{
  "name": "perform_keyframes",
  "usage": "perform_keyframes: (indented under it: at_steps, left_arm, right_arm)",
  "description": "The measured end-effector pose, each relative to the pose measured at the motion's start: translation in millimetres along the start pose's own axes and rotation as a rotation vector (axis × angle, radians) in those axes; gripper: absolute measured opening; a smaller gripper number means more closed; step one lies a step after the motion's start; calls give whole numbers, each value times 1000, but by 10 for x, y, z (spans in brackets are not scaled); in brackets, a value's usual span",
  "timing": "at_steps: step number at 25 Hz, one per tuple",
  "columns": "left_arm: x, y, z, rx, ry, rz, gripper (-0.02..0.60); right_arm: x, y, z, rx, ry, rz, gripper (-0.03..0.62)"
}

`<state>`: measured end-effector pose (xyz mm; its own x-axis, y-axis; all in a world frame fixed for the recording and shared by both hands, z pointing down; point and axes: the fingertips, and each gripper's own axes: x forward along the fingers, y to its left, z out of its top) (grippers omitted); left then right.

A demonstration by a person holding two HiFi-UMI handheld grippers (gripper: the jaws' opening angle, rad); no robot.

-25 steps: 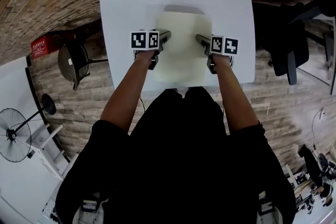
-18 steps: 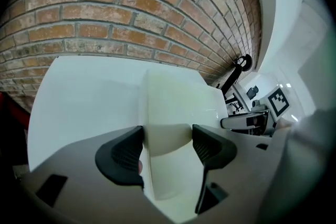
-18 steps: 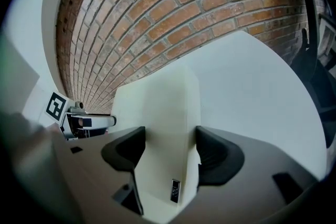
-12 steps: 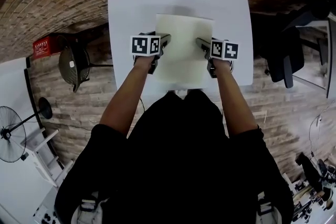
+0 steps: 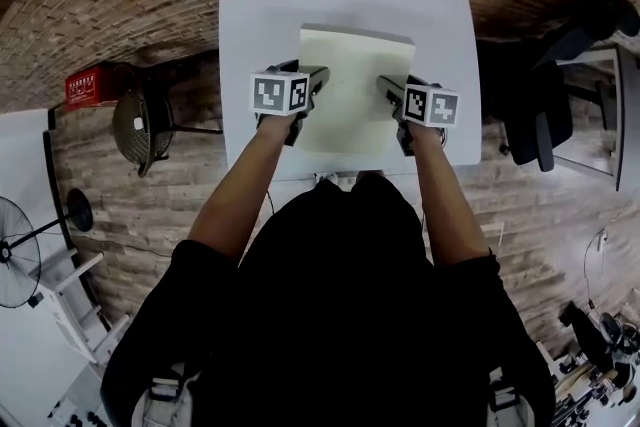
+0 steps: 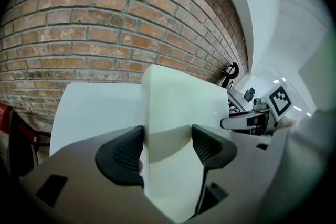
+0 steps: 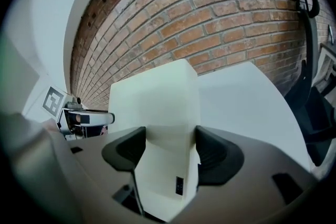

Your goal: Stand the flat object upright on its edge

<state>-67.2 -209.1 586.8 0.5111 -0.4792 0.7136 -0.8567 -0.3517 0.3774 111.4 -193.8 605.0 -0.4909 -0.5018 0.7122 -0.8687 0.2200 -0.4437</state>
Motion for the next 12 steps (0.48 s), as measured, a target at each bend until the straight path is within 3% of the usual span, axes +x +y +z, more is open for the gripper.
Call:
perform_keyframes:
  at_steps: [12]
  left_arm:
    - [-387, -121, 233, 66, -158, -23, 305]
  right_arm:
    - [-382, 336, 329, -199, -189, -57, 302]
